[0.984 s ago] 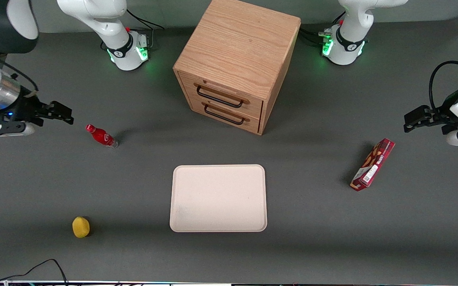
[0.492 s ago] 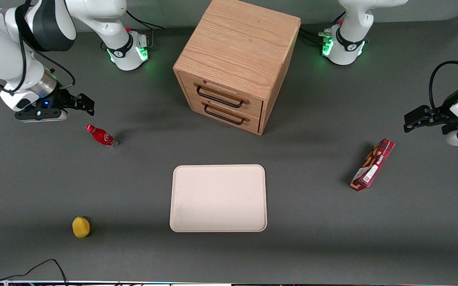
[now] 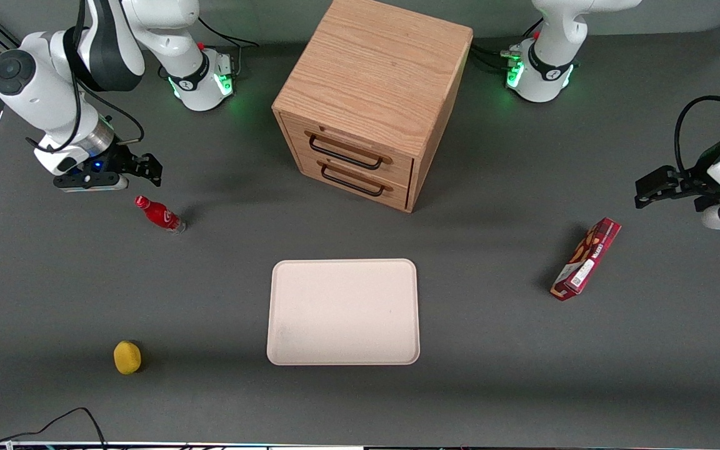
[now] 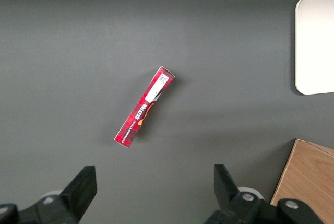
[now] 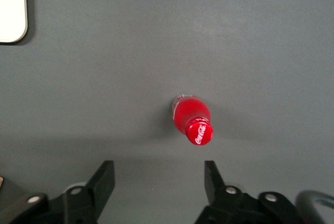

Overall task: Place coke bottle on tray
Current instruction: 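Move the open right gripper over the red Coca-Cola bottle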

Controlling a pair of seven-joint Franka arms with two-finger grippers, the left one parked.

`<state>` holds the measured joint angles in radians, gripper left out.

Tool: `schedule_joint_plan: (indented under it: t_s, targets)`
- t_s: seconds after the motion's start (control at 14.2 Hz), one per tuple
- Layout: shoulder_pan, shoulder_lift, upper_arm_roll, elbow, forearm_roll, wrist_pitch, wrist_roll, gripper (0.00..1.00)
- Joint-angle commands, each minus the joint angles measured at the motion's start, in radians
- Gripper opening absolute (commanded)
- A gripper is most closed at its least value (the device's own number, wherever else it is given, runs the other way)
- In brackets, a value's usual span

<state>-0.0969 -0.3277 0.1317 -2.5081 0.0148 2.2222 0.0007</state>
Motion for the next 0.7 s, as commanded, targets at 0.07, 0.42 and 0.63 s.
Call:
schedule_joint_plan:
  t_s: [0.07, 0.42, 0.63]
  targets:
    - [-0.026, -0.024, 0.002, -0.069, -0.003, 0.095, -0.053, 0.75]
    - [-0.064, 0.045, 0.003, -0.069, -0.016, 0.165, -0.123, 0.75]
    - [-0.073, 0.090, 0.002, -0.069, -0.016, 0.224, -0.163, 0.75]
